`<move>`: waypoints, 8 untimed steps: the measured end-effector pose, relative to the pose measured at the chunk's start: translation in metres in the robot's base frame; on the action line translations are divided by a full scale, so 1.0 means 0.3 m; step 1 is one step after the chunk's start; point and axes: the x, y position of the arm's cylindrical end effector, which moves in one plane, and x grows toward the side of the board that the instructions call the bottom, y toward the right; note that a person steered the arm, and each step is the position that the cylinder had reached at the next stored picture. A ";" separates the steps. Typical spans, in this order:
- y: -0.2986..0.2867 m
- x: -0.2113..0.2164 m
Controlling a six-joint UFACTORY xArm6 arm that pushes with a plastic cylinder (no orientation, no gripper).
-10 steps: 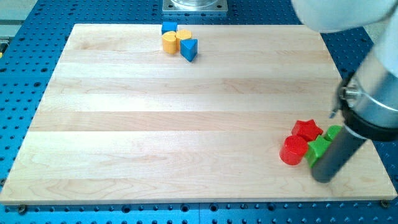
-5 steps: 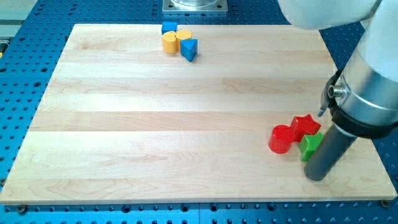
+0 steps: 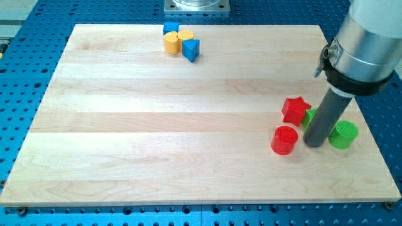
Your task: Move the green star diagonal to the green circle
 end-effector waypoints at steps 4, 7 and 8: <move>-0.032 -0.136; 0.244 -0.122; 0.221 -0.150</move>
